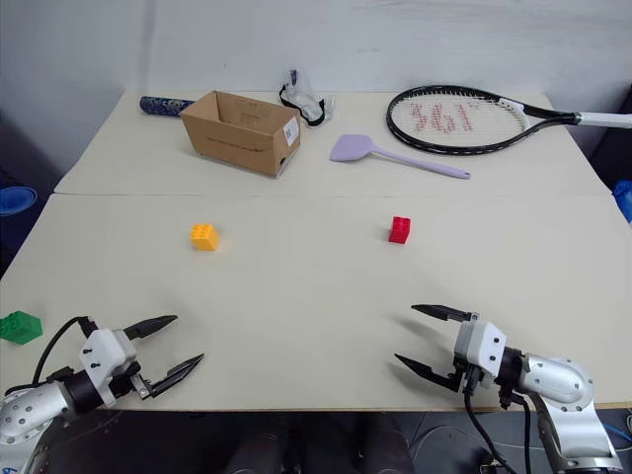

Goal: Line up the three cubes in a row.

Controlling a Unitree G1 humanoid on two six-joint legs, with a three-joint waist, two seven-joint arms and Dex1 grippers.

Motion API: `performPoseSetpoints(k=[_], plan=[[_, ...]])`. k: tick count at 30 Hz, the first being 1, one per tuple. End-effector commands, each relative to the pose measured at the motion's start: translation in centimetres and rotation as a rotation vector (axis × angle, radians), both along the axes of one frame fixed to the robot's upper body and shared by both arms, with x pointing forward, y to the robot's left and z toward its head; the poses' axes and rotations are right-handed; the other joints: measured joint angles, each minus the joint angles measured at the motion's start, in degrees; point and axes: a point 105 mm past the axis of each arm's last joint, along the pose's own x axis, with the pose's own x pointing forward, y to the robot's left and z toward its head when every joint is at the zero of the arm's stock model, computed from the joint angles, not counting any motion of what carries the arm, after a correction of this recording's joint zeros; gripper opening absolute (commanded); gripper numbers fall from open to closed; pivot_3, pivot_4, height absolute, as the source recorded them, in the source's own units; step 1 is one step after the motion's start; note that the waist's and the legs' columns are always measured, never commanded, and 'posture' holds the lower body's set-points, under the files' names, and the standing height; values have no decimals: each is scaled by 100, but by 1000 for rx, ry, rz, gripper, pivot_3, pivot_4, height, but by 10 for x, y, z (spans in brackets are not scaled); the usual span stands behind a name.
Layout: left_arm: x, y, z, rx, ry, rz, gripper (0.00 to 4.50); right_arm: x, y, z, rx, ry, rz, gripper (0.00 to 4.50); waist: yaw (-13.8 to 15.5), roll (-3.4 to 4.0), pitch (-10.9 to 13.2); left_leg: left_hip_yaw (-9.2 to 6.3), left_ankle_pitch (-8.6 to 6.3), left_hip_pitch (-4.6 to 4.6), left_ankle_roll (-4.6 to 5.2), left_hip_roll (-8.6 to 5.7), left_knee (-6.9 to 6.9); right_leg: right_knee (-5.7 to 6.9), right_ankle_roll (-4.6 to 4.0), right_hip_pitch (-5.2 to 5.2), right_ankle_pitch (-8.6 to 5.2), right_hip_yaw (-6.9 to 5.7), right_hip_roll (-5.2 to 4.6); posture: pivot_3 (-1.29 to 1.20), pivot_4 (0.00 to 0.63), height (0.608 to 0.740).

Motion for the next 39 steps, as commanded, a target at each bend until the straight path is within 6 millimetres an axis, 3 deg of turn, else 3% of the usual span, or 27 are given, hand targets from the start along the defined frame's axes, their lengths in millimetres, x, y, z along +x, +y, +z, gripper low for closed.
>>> performPoseSetpoints(k=[1, 7, 12, 18, 22, 26, 30, 36, 39], plan=[[2, 2, 12, 12, -43, -1, 4492, -2, 1, 3, 28, -21, -17, 4500, 0, 0, 0, 0, 0, 0, 0, 0, 0, 0, 0, 0, 0, 0, 0, 0, 150, 740], [9, -24, 31, -144, 3, -117, 4492, -6, -29, 19, 201, -60, -297, 4500, 25, 0, 0, 0, 1, -1, -1, -1, 0, 3, 0, 1, 0, 0, 0, 0, 150, 740], [20, -58, 55, -236, -60, -226, 4492, -15, -70, 11, 293, -87, -642, 4500, 26, 5, -4, -3, 2, 3, -4, -2, 0, 7, 0, 5, 0, 2, 0, 0, 150, 740], [25, -83, 58, -248, -57, -320, 4492, -22, -76, -4, 336, -76, -775, 4500, -37, 23, -15, 9, 2, 7, -9, -2, -3, 14, 0, 2, 0, 13, 10, 0, 150, 740], [29, -83, 55, -239, -49, -336, 4492, -11, -62, -6, 363, -83, -772, 4500, -43, 23, -15, 14, 4, 14, -13, 0, -5, 20, -3, 1, -2, 19, 14, 0, 150, 740], [33, -82, 56, -226, -50, -334, 4492, 30, -28, 25, 472, -121, -778, 4500, -70, 24, -15, 16, 8, 16, -18, 1, -4, 29, -7, -4, -4, 26, 14, 0, 150, 740], [29, -90, 54, -223, -7, -372, 4492, 77, 2, 44, 517, -135, -825, 4500, -82, 26, -16, 13, 11, 11, -23, 1, -5, 36, -13, -12, -7, 24, 14, 0, 150, 740], [27, -94, 53, -213, -2, -364, 4492, 130, 50, 55, 535, -138, -858, 4500, -147, 25, -17, 9, 23, -4, -20, -1, -4, 49, -13, -17, -8, 15, 17, 0, 150, 740], [28, -93, 54, -201, -9, -349, 4492, 145, 55, 53, 539, -139, -919, 4500, -160, 25, -17, 10, 25, -4, -15, -4, -5, 48, -12, -16, -7, 15, 16, 0, 150, 740]])
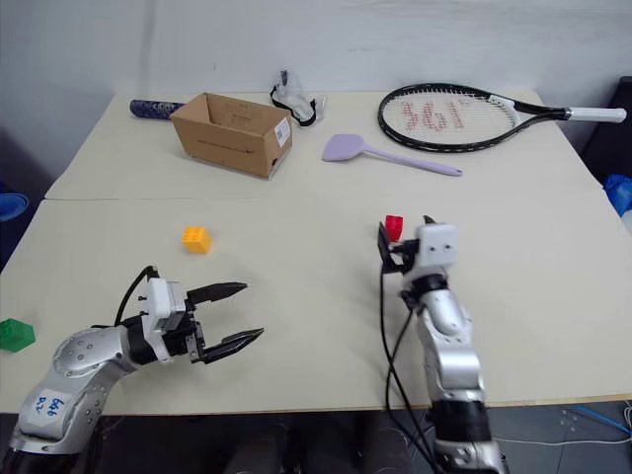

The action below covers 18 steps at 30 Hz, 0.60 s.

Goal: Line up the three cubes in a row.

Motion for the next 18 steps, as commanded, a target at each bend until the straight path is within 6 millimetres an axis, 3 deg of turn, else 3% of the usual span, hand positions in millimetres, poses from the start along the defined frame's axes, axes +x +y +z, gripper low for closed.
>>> performPoseSetpoints(k=[1, 5, 8, 15, 16, 18], plan=[[-2, 0, 7, 10, -37, 15, 4492, 11, -2, 3, 0, -30, -87, 4500, 1, 0, 0, -1, 0, -3, 0, 0, 0, 0, 0, -2, 0, -1, 0, 0, 150, 740], [-4, 1, 7, 17, -36, 23, 4492, 23, 2, 1, 29, -27, -119, 4500, -20, 0, 0, 0, 1, -4, 1, 0, 0, -2, 1, -1, 0, -1, 1, 0, 150, 740], [-6, 2, 8, 23, -38, 27, 4500, 29, 9, -3, 58, 0, -114, 3854, -48, 0, 0, 1, 2, -3, 0, 2, 0, 0, 1, -2, 0, 0, 1, 0, 150, 740], [-8, 5, 9, 27, -42, 54, 4500, 23, 21, -1, 82, -10, -32, 1612, -49, 0, 0, 0, 2, -3, -1, 5, 0, 0, 0, -2, 0, 0, 4, 0, 150, 740], [-9, 5, 9, 26, -41, 56, 4500, 22, 19, -1, 74, -13, -21, 1385, -49, 0, 0, 0, 2, -3, -2, 5, 0, 0, 0, -2, 0, 0, 4, 0, 150, 740], [-9, 4, 8, 24, -40, 58, 4500, 18, 18, 2, 68, -17, 39, 1388, -37, 0, 0, -1, 2, -4, -1, 6, 0, -2, 1, -1, 0, 0, 3, 0, 150, 740]])
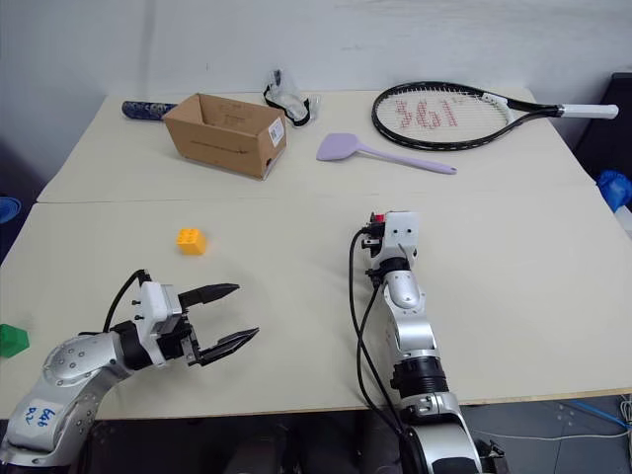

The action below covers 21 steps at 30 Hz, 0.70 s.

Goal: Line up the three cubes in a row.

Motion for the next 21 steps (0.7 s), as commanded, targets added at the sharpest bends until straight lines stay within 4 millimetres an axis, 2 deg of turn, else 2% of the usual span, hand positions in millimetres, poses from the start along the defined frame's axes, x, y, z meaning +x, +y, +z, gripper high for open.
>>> performPoseSetpoints(k=[1, 8, 10, 12, 16, 18, 21], plan=[[-4, -4, 9, 3, -47, -13, 4500, -9, -2, 20, -1, -63, 110, 1388, 18, 0, 0, -1, 0, 0, 0, 0, 0, -1, 0, 1, 0, 0, 0, 0, 150, 740], [-4, -4, 5, -6, -39, -4, 4500, -46, 2, 57, -98, -169, 642, 1388, 44, 0, 1, -6, -2, 0, 6, -1, -1, -9, 3, 5, 2, -2, -3, 0, 150, 740], [-3, -4, 5, -8, -41, -1, 4500, -77, 11, 62, -100, -174, 917, 1388, 50, 1, 1, -8, -2, 1, 6, 1, -3, -10, 2, 5, 1, -7, -2, 0, 150, 740], [-1, -4, 5, -13, -43, 3, 4500, -104, 13, 55, -156, -119, 1137, 1388, 58, 0, 1, -9, -3, 1, 7, 3, -8, -15, 2, 7, 2, -11, -2, 0, 150, 740], [0, -4, 5, -14, -37, -6, 4500, -126, 1, 26, -332, 12, 1333, 1388, 60, -4, 3, -9, -5, 6, 13, 0, -8, -22, 5, 16, 3, -13, -5, 0, 150, 740], [1, -3, 5, -13, -34, -11, 4500, -132, -3, 16, -370, 48, 1396, 1388, 68, -5, 3, -10, -5, 9, 13, -1, -8, -30, 5, 15, 3, -14, -6, 0, 150, 740], [3, 2, 7, -3, -26, -17, 4500, -128, -2, -6, -382, 70, 1477, 1388, 58, -12, 5, -9, -4, 9, 11, -1, -8, -33, 4, 15, 3, -16, -6, 0, 150, 740]])
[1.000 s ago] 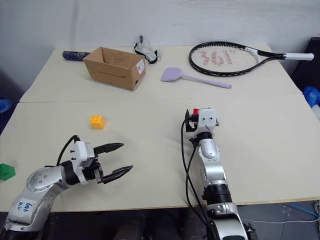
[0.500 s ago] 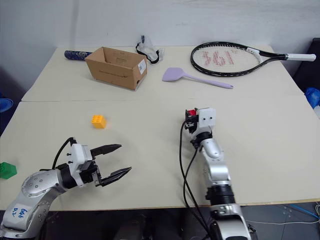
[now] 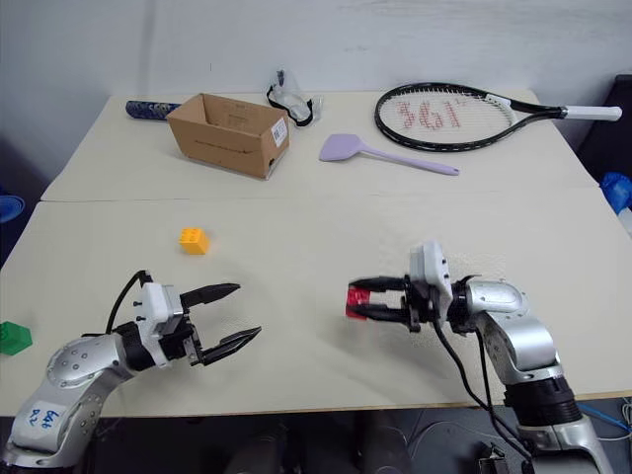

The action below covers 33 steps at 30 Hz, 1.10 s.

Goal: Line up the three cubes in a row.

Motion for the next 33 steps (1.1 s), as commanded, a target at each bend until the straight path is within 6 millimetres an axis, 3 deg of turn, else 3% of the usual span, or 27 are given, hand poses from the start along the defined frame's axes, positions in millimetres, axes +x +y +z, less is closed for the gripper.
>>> performPoseSetpoints(k=[1, 13, 18, 22, 27, 33], plan=[[0, 4, 10, 16, -24, -18, 4500, 1, 3, -22, -38, -10, 107, 1388, -3, -6, 0, 1, 1, 0, -1, 0, 0, 1, 0, 0, 0, -1, 0, 0, 150, 740], [-7, 13, 15, 43, 9, -27, 4500, 30, 14, -46, -87, -41, 137, 1388, -13, -4, 0, -4, 4, 4, -6, 0, 9, 14, 0, 6, 0, -2, -4, 0, 150, 740], [-8, 17, 15, 39, 5, 9, 4500, 32, 12, -37, -58, -78, 146, 3052, -13, -2, 2, -5, 4, 1, -8, 0, 10, 17, -1, 1, 0, -1, -7, 0, 150, 740], [-15, 28, 7, 36, 23, 76, 4500, 32, 3, -16, -43, -166, 139, 4330, -22, -1, 3, -5, 2, -3, -9, 0, 10, 17, -1, 0, 0, -2, -6, 0, 150, 740], [-24, 71, -4, 11, 6, 332, 4500, 21, -22, 1, 4, -261, 22, 4470, 2, -1, 3, -10, 0, -5, -11, 2, 10, 11, -1, 0, 0, -7, -6, 0, 150, 740], [-63, 155, -16, -95, -41, 857, 4500, 0, -52, 12, 134, -321, -162, 4470, 23, -4, 3, -11, -11, -3, -3, 2, 8, -19, -2, 5, 0, -8, -8, 0, 150, 740]])
